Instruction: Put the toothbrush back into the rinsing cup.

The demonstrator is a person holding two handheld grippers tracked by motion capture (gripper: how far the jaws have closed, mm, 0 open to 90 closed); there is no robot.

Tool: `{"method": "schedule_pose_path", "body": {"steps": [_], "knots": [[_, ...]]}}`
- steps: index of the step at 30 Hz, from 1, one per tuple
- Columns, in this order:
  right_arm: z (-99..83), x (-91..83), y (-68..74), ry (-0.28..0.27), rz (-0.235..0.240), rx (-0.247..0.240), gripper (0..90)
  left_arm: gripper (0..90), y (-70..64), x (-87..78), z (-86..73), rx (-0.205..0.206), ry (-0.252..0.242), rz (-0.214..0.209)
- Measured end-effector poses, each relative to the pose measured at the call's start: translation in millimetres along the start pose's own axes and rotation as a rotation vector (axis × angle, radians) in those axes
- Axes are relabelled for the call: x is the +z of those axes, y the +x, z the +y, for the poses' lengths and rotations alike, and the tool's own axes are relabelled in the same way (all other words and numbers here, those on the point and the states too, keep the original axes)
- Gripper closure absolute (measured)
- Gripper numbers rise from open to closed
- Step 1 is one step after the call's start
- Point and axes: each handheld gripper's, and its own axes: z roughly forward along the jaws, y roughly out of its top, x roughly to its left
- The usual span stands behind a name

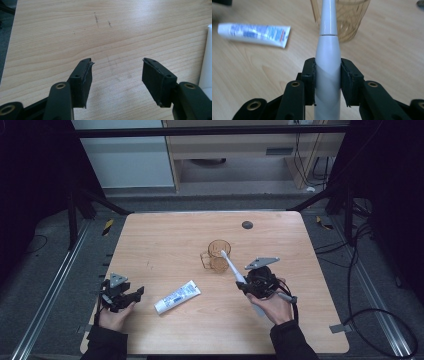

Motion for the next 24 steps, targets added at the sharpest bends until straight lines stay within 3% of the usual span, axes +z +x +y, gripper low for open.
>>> {"method": "schedule_pose_path", "body": {"steps": [3, 5, 6, 7, 10, 12, 13, 16, 21, 23, 24], "knots": [[6.8, -7.9, -3.3, -0.103, -0.018, 0.025, 67.0, 40.6, 0.1, -0.1, 0.0, -0.001, -0.001, 0.0], [9.2, -11.2, -4.5, -0.157, -0.035, 0.035, 66.9, 40.6, 0.1, -0.3, 0.0, -0.001, -0.002, 0.0], [9.2, -11.2, -4.5, -0.157, -0.035, 0.035, 66.9, 40.6, 0.1, -0.3, 0.0, -0.001, -0.002, 0.0], [10.9, -13.9, -5.9, -0.208, -0.045, 0.05, 66.9, 40.6, 0.3, -0.3, 0.0, -0.002, -0.002, 0.0], [12.7, -16.9, -7.7, -0.277, -0.062, 0.073, 66.9, 40.6, 0.4, -0.5, 0.1, -0.002, -0.003, 0.0], [13.2, -17.4, -8.0, -0.29, -0.068, 0.078, 66.9, 40.6, 0.4, -0.5, 0.1, -0.002, -0.003, 0.001], [14.9, -18.1, -9.7, -0.333, -0.085, 0.091, 66.9, 40.6, 0.4, -0.3, 0.2, -0.003, -0.003, 0.0], [16.1, -18.4, -10.9, -0.368, -0.098, 0.104, 66.9, 40.6, 0.5, -0.2, 0.2, -0.003, -0.002, -0.001], [22.4, -19.0, -14.3, -0.483, -0.144, 0.148, 66.9, 40.6, 0.9, -0.2, 0.2, -0.006, -0.003, -0.003], [23.5, -19.0, -14.6, -0.494, -0.149, 0.15, 66.9, 40.6, 0.9, -0.3, 0.2, -0.006, -0.004, -0.003], [26.7, -18.2, -15.8, -0.526, -0.158, 0.162, 66.9, 40.6, 0.9, -0.3, 0.2, -0.007, -0.005, -0.003]]}}
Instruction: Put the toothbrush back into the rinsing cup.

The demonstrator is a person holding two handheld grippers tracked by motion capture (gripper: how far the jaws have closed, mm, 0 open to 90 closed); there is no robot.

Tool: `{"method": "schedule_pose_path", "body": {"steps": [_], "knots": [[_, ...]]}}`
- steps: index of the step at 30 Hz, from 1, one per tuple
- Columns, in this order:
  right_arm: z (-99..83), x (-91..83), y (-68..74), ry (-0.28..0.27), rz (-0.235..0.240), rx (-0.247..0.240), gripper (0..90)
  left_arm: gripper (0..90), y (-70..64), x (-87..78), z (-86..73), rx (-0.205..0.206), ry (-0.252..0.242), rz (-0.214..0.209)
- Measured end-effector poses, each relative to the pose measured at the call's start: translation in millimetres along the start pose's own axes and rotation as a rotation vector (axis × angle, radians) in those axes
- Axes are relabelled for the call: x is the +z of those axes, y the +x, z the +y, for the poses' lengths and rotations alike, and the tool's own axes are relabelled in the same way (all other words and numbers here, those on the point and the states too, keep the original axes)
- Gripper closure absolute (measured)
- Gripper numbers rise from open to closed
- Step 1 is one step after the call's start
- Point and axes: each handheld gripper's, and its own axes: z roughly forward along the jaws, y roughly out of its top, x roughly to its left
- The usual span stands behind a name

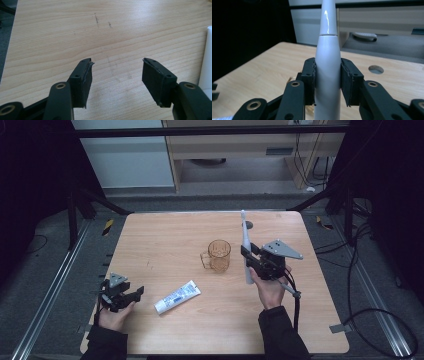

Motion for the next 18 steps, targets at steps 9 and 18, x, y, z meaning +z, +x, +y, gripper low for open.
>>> {"method": "schedule_pose_path", "body": {"steps": [9, 18], "knots": [[3.6, 12.3, -3.5, -0.097, -0.03, 0.051, 66.9, 40.6, 1.6, -0.3, -0.2, -0.005, -0.002, 0.001], [15.1, 23.7, -5.4, -0.139, -0.036, 0.061, 66.9, 40.6, 2.4, 0.2, -0.2, -0.011, -0.002, 0.0]]}}
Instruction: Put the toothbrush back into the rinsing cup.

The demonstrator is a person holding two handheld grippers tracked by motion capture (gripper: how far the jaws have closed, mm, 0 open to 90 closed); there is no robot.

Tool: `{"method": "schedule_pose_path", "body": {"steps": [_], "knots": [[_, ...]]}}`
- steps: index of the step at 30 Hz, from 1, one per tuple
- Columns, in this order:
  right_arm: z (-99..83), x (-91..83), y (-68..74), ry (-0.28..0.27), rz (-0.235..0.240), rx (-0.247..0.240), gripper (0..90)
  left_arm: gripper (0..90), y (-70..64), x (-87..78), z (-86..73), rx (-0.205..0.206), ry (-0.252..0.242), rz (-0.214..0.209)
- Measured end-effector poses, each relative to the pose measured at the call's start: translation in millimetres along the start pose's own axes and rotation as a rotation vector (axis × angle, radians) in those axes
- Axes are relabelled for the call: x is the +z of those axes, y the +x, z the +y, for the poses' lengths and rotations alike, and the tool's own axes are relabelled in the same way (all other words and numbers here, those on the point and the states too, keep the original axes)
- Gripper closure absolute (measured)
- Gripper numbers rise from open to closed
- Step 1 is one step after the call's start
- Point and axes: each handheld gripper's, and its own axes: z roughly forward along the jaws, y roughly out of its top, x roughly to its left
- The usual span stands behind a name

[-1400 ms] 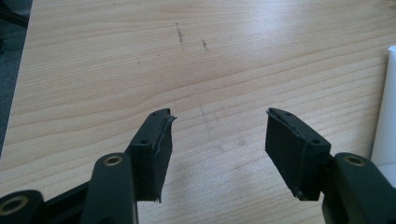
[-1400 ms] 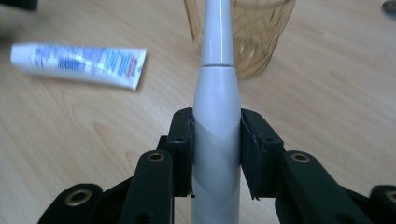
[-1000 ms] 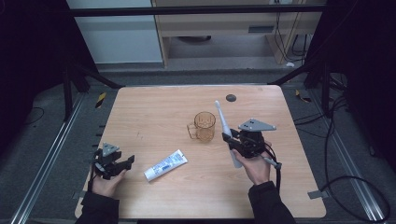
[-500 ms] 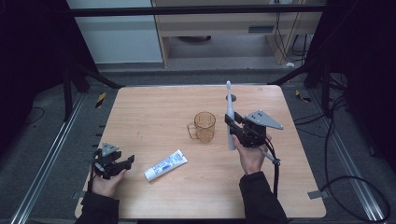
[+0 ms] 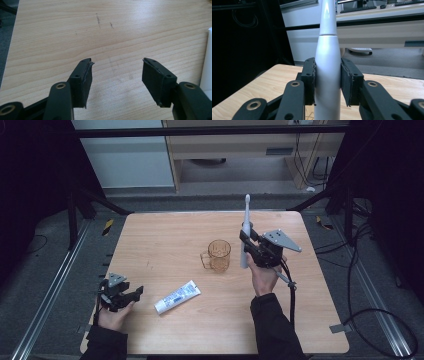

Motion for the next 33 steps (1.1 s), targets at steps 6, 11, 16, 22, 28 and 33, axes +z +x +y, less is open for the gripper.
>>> {"method": "schedule_pose_path", "body": {"steps": [6, 11, 16, 22, 28, 33], "knots": [[3.0, 10.4, 2.3, -0.011, -0.009, 0.0, 66.9, 40.7, 0.1, -0.8, 0.1, -0.002, -0.007, 0.003], [5.3, 18.7, 3.3, -0.025, -0.013, 0.005, 66.9, 40.7, 0.7, -1.8, 0.2, -0.007, -0.016, 0.01], [7.5, 27.1, 4.0, -0.03, -0.009, 0.007, 66.8, 40.7, 1.6, -2.7, 0.4, -0.013, -0.024, 0.014], [8.8, 38.6, 5.8, -0.038, -0.009, 0.014, 66.8, 40.7, 2.4, -3.0, 0.4, -0.015, -0.027, 0.015], [9.3, 48.3, 6.4, -0.045, -0.011, 0.037, 66.8, 40.8, 2.9, -3.2, 0.2, -0.02, -0.032, 0.017], [9.5, 56.7, 8.3, -0.057, -0.017, 0.042, 66.8, 40.8, 3.0, -3.4, 0.3, -0.021, -0.035, 0.018]]}}
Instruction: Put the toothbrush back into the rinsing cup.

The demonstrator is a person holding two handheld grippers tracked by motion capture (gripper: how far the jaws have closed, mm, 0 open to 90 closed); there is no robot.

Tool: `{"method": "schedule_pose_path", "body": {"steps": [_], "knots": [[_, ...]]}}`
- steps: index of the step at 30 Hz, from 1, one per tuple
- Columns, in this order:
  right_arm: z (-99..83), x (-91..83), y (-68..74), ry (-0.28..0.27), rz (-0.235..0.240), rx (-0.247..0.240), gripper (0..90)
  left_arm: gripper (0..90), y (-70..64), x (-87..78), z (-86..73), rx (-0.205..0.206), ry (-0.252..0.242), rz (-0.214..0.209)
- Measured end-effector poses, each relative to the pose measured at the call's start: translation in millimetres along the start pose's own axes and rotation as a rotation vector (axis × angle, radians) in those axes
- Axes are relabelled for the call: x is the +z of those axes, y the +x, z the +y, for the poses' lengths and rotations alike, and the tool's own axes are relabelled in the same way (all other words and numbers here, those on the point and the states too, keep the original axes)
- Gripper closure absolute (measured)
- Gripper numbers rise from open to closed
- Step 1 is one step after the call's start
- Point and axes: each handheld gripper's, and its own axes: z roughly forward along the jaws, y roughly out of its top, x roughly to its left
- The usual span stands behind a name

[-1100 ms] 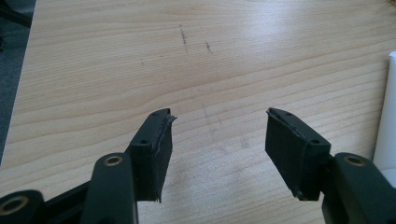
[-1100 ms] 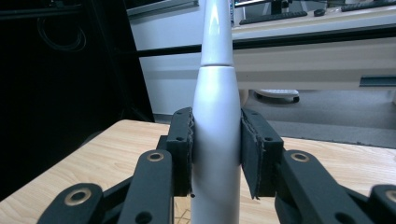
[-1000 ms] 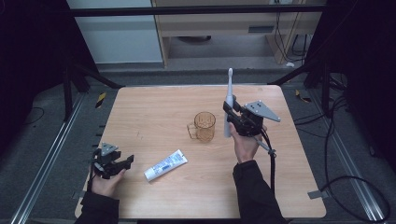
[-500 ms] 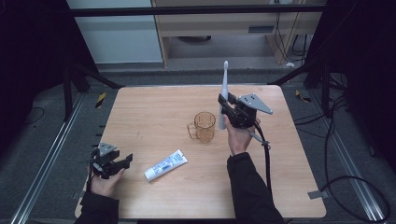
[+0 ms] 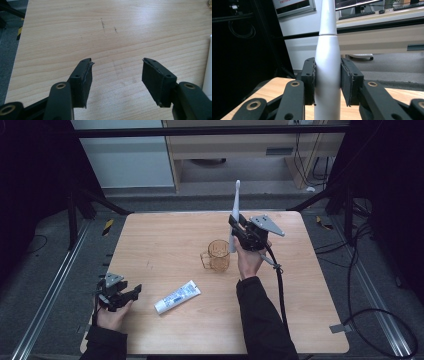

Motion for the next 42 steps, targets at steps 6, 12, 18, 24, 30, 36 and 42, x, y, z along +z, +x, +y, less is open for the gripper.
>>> {"method": "schedule_pose_path", "body": {"steps": [6, 12, 18, 24, 30, 36, 42], "knots": [[-2.8, 10.3, 2.2, -0.008, 0.005, 0.008, 66.8, 40.8, 0.2, -0.1, 0.1, 0.0, 0.0, -0.001], [-6.9, 15.8, 2.2, -0.005, 0.004, 0.016, 66.8, 40.9, 0.0, 0.4, 0.1, 0.001, 0.0, 0.0], [-14.6, 24.4, 2.8, 0.009, 0.005, 0.009, 66.8, 40.9, 0.0, 0.8, 0.1, 0.003, 0.001, 0.001], [-18.8, 29.3, 4.0, 0.01, 0.012, 0.004, 66.8, 40.9, 0.0, 0.8, 0.1, 0.003, 0.001, 0.001], [-24.7, 34.1, 4.4, 0.031, 0.016, -0.002, 66.8, 40.9, 0.4, 0.8, 0.1, 0.001, 0.0, 0.0], [-30.7, 36.8, 7.5, 0.051, 0.027, -0.027, 66.8, 41.0, 0.1, 0.7, 0.0, 0.004, 0.0, 0.002], [-36.3, 37.3, 5.7, 0.067, 0.028, -0.031, 66.8, 41.0, 0.0, 0.9, 0.1, 0.006, 0.002, 0.002]]}}
